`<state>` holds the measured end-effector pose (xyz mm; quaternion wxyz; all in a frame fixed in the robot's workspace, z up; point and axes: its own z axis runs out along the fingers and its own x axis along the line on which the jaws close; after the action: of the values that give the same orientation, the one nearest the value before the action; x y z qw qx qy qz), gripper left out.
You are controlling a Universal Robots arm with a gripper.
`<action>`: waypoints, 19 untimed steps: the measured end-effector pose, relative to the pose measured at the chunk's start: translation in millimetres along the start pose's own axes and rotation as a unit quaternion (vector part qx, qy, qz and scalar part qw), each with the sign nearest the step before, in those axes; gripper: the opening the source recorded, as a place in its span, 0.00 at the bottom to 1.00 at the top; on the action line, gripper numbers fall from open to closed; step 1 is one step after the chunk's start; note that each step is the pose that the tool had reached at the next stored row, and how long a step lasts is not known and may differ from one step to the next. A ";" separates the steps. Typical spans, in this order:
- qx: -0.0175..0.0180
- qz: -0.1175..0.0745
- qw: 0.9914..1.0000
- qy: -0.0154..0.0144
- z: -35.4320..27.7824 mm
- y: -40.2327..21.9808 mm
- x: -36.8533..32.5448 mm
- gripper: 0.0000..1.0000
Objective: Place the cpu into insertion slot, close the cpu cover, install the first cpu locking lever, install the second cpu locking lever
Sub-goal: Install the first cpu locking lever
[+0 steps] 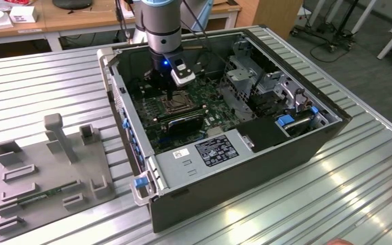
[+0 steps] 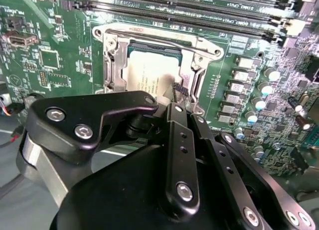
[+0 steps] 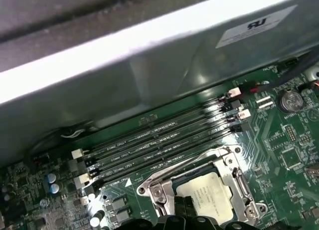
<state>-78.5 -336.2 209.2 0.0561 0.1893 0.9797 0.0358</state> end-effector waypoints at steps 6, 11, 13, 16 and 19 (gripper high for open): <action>0.001 -0.016 1.000 0.007 1.2 1.7 -4.3 0.10; -0.001 -0.042 0.999 0.011 2.1 2.1 -5.3 0.10; -0.002 -0.054 0.998 0.012 2.4 2.1 -5.3 0.10; -0.004 -0.075 0.997 0.015 2.8 2.0 -5.3 0.10; -0.005 -0.096 0.995 0.017 3.0 2.0 -5.2 0.10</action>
<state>-72.5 -336.2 206.9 0.0436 0.0939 0.9939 0.0388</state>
